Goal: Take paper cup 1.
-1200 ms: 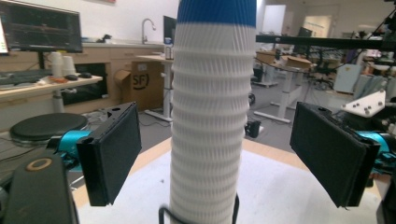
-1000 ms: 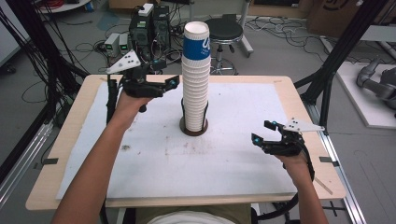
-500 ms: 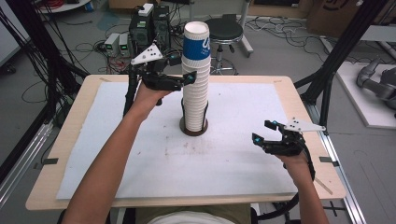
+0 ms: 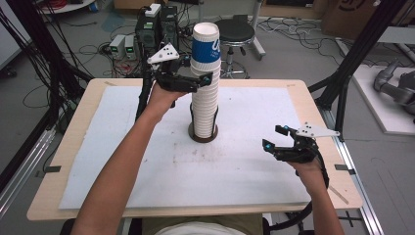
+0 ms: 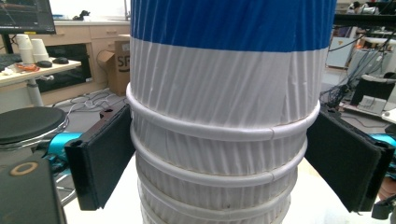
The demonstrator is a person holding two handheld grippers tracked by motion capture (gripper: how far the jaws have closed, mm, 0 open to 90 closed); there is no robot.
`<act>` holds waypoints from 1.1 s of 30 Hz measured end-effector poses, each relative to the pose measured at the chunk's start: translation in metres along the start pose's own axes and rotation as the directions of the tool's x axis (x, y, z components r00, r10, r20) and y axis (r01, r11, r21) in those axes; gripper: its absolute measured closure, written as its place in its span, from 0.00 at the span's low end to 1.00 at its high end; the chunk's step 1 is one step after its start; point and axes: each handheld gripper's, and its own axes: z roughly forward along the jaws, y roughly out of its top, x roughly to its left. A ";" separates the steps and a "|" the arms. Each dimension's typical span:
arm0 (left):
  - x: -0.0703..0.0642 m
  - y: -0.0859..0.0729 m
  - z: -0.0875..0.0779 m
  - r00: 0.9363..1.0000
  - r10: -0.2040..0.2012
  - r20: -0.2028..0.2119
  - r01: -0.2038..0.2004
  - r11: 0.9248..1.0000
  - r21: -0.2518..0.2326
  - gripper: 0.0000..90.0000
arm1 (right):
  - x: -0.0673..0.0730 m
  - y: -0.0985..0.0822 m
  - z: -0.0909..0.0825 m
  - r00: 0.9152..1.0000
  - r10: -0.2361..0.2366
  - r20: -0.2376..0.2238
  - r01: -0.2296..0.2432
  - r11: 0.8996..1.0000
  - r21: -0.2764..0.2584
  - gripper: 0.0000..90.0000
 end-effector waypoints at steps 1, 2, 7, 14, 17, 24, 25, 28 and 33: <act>0.000 0.000 0.000 1.000 0.000 0.001 0.000 1.000 0.000 0.13 | 0.001 0.001 0.001 1.000 -0.002 -0.003 0.002 1.000 0.001 0.23; -0.001 0.000 0.000 1.000 0.001 -0.001 -0.001 1.000 0.002 0.13 | 0.001 0.001 0.001 1.000 -0.002 -0.003 0.002 1.000 0.001 0.23; -0.001 0.000 -0.001 1.000 0.003 -0.002 -0.003 1.000 0.004 0.15 | 0.002 0.003 0.002 1.000 -0.010 -0.008 0.010 1.000 0.000 0.23; -0.001 0.001 -0.001 1.000 0.001 -0.001 -0.001 1.000 0.008 0.15 | 0.003 0.005 0.003 1.000 -0.004 -0.017 0.004 1.000 0.003 0.23; -0.001 0.001 -0.001 1.000 -0.003 -0.003 0.003 1.000 0.007 0.15 | 0.004 0.011 0.003 0.999 -0.001 -0.032 0.001 1.000 -0.008 0.22; -0.004 0.001 -0.001 1.000 -0.002 -0.022 0.003 1.000 0.014 0.15 | 0.005 0.049 0.006 0.994 0.013 -0.104 -0.023 0.995 -0.096 0.21; -0.004 0.001 -0.001 1.000 -0.003 -0.022 0.003 1.000 0.012 0.15 | 0.004 0.058 0.009 0.993 0.014 -0.117 -0.025 0.995 -0.100 0.21; -0.004 0.001 -0.002 1.000 -0.006 -0.023 0.006 1.000 0.009 0.15 | 0.004 0.081 0.015 0.992 -0.010 -0.123 -0.003 0.994 -0.107 0.21; -0.005 0.001 -0.001 1.000 -0.003 -0.030 0.003 1.000 0.007 0.15 | 0.005 0.118 0.027 0.988 -0.059 -0.142 0.045 0.994 -0.102 0.21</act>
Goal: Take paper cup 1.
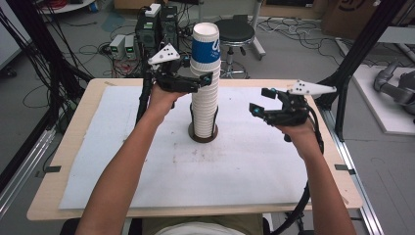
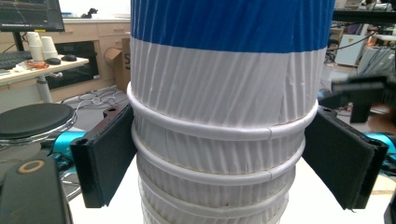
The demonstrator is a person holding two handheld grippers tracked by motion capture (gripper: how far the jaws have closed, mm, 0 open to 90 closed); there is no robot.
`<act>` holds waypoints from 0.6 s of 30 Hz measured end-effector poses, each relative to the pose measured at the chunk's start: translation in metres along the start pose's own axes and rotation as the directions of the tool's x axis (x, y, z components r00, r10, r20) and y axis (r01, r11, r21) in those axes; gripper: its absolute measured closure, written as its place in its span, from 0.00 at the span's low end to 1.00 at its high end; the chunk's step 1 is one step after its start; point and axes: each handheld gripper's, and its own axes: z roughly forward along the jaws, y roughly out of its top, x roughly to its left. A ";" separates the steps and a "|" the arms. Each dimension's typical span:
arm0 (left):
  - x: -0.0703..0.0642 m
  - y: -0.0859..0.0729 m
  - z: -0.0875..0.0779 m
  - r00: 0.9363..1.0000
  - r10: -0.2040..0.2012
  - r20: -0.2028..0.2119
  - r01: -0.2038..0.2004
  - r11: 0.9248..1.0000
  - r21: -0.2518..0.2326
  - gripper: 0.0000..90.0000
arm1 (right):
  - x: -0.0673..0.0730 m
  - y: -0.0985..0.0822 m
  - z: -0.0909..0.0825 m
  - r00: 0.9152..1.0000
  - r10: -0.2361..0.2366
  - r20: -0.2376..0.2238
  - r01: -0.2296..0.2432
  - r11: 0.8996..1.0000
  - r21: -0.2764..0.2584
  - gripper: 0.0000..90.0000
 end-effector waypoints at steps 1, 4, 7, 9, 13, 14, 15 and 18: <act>0.000 0.000 0.000 1.000 -0.001 -0.001 0.001 1.000 -0.001 0.15 | 0.000 0.016 0.006 1.000 -0.010 -0.017 0.009 1.000 -0.019 0.21; 0.000 -0.001 0.000 1.000 -0.003 -0.001 0.003 1.000 -0.004 0.15 | 0.000 0.032 0.011 0.999 -0.014 -0.041 0.013 0.999 -0.039 0.21; 0.000 -0.001 0.000 1.000 -0.001 -0.003 0.001 1.000 -0.003 0.15 | 0.004 0.057 0.022 0.997 -0.058 -0.049 0.056 0.998 -0.023 0.20; -0.001 0.000 0.000 1.000 0.000 -0.004 0.000 1.000 -0.003 0.15 | 0.006 0.069 0.029 0.996 -0.069 -0.063 0.069 0.998 -0.010 0.21; -0.001 0.000 0.000 1.000 -0.002 -0.008 0.002 1.000 -0.002 0.15 | 0.011 0.094 0.044 0.992 -0.103 -0.076 0.104 0.995 0.008 0.20; -0.001 0.000 0.000 1.000 -0.003 -0.010 0.003 1.000 -0.002 0.15 | 0.012 0.101 0.048 0.991 -0.109 -0.083 0.109 0.994 0.002 0.21; -0.001 0.000 0.000 1.000 -0.001 -0.012 0.001 1.000 0.001 0.15 | 0.013 0.107 0.051 0.990 -0.112 -0.084 0.113 0.994 0.005 0.20; -0.002 0.000 0.000 1.000 -0.003 -0.012 0.003 1.000 -0.002 0.15 | 0.014 0.124 0.061 0.989 -0.128 -0.079 0.129 0.991 0.017 0.21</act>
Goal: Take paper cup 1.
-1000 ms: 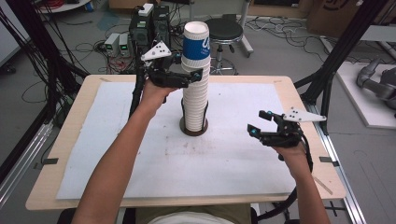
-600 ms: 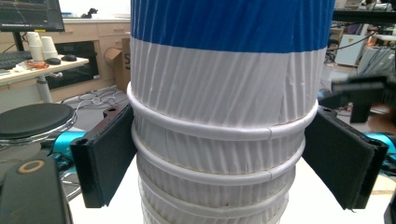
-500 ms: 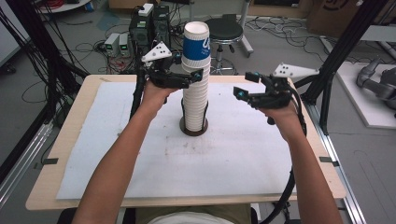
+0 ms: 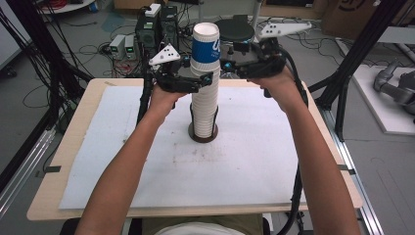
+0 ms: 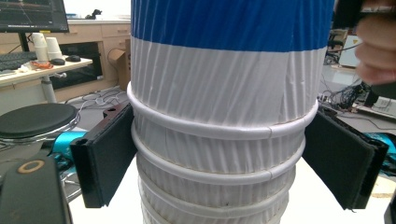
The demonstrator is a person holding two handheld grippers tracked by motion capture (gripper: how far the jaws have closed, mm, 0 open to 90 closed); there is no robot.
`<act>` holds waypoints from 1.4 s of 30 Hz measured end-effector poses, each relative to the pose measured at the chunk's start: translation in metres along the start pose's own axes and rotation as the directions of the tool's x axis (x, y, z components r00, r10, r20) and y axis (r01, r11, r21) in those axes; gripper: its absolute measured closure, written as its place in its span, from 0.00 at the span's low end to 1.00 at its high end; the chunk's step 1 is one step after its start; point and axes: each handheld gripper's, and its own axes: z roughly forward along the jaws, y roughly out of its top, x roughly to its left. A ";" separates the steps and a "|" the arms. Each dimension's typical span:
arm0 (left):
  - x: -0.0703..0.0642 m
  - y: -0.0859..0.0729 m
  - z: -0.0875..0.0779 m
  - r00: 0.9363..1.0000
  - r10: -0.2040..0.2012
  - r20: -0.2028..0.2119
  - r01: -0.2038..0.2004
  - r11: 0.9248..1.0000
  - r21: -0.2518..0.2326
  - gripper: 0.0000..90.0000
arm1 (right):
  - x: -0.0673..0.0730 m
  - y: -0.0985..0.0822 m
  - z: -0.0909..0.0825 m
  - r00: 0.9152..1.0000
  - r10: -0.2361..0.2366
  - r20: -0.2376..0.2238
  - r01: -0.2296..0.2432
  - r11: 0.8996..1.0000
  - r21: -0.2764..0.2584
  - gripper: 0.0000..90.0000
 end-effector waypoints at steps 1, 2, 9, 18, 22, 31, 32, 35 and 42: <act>0.000 0.000 0.000 1.000 0.004 0.000 -0.004 1.000 0.002 0.15 | -0.001 0.005 0.004 1.000 -0.004 -0.001 0.004 1.000 0.005 0.21; 0.000 0.000 0.000 1.000 0.001 0.001 -0.001 1.000 0.000 0.15 | -0.002 0.010 0.007 1.000 -0.004 -0.002 0.004 1.000 0.011 0.21; 0.000 0.000 0.000 1.000 0.005 0.004 -0.005 1.000 0.003 0.15 | -0.004 0.036 0.033 1.000 -0.005 -0.003 0.005 0.999 0.038 0.20; 0.001 0.001 -0.002 1.000 0.004 0.006 -0.005 1.000 0.006 0.15 | 0.000 0.047 0.056 0.999 -0.027 -0.017 0.029 0.994 0.102 0.30; -0.001 0.001 -0.001 1.000 0.010 0.007 -0.010 1.000 0.005 0.15 | 0.001 0.058 0.049 1.000 -0.025 -0.008 0.025 0.999 0.038 0.31; -0.001 0.000 -0.001 1.000 0.010 0.006 -0.010 1.000 0.005 0.15 | 0.004 0.091 0.014 0.997 -0.053 0.060 0.058 0.995 -0.083 0.31; -0.001 0.001 -0.001 1.000 0.010 0.006 -0.010 1.000 0.005 0.15 | 0.004 0.095 0.005 0.995 -0.056 0.077 0.063 0.993 -0.101 0.31; -0.001 0.000 -0.001 1.000 0.008 0.006 -0.008 1.000 0.004 0.15 | 0.003 0.096 -0.004 0.995 -0.050 0.084 0.060 0.991 -0.118 0.31; 0.000 -0.002 -0.005 1.000 0.001 -0.011 -0.001 1.000 -0.013 0.14 | 0.004 0.079 -0.036 0.994 -0.067 0.083 0.076 0.992 -0.104 0.31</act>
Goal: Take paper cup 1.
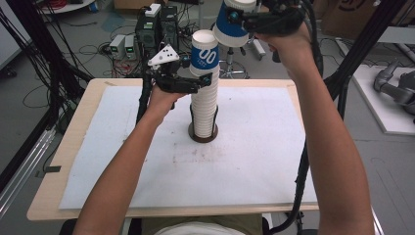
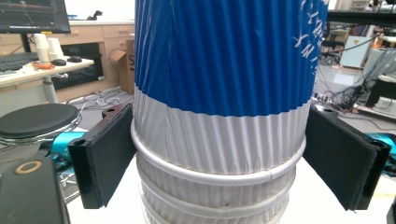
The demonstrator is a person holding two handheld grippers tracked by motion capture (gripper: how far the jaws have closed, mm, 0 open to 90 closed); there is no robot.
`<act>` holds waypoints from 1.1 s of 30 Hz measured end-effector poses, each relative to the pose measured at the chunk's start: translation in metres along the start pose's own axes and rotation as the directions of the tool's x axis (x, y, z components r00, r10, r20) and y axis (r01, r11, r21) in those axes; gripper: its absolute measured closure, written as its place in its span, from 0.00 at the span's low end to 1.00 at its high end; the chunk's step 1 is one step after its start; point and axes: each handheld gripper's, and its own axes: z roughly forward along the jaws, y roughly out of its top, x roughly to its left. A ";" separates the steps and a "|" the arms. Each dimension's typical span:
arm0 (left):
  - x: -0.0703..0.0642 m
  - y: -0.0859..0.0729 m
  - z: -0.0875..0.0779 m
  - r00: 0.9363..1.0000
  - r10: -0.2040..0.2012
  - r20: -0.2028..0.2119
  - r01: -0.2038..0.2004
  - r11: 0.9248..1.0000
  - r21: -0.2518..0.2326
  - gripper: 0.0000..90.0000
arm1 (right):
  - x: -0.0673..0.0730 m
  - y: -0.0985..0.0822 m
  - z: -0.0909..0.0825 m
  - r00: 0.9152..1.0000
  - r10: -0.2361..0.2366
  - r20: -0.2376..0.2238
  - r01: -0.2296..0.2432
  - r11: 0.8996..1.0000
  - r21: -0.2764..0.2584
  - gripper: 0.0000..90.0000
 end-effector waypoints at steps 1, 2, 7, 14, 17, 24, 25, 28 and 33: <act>0.000 0.000 0.000 1.000 0.000 0.000 0.000 1.000 0.000 0.14 | 0.001 -0.005 -0.004 1.000 -0.005 0.000 0.005 1.000 0.009 0.31; 0.000 -0.001 -0.004 1.000 -0.001 -0.013 0.001 1.000 -0.003 0.14 | 0.001 -0.011 -0.007 1.000 -0.008 -0.003 0.008 1.000 0.013 0.31; 0.003 -0.005 -0.019 1.000 -0.008 -0.021 0.008 1.000 -0.023 0.14 | 0.005 -0.046 -0.030 0.999 0.027 -0.023 -0.026 0.999 0.024 0.31; 0.002 -0.007 -0.050 0.999 0.022 -0.029 -0.022 1.000 -0.021 0.14 | 0.005 -0.094 -0.052 0.998 0.056 -0.001 -0.056 0.996 0.066 0.31; -0.002 -0.010 -0.061 0.999 0.038 -0.019 -0.038 0.999 -0.012 0.14 | 0.005 -0.121 -0.058 0.998 0.068 0.014 -0.069 0.993 0.097 0.31; -0.021 -0.033 -0.076 0.998 0.053 0.032 -0.053 0.999 -0.007 0.14 | 0.009 -0.155 -0.060 0.995 0.096 0.020 -0.098 0.986 0.136 0.31; -0.022 -0.041 -0.080 0.998 0.037 0.047 -0.037 0.999 -0.015 0.14 | 0.012 -0.161 -0.059 0.995 0.096 0.018 -0.097 0.985 0.141 0.31; -0.023 -0.056 -0.087 0.999 0.024 0.047 -0.024 1.000 -0.006 0.14 | 0.021 -0.186 -0.060 0.995 0.103 0.014 -0.104 0.983 0.155 0.30; -0.020 -0.080 -0.096 0.999 -0.003 0.034 0.003 1.000 0.010 0.14 | 0.027 -0.211 -0.057 0.992 0.129 0.011 -0.129 0.977 0.173 0.30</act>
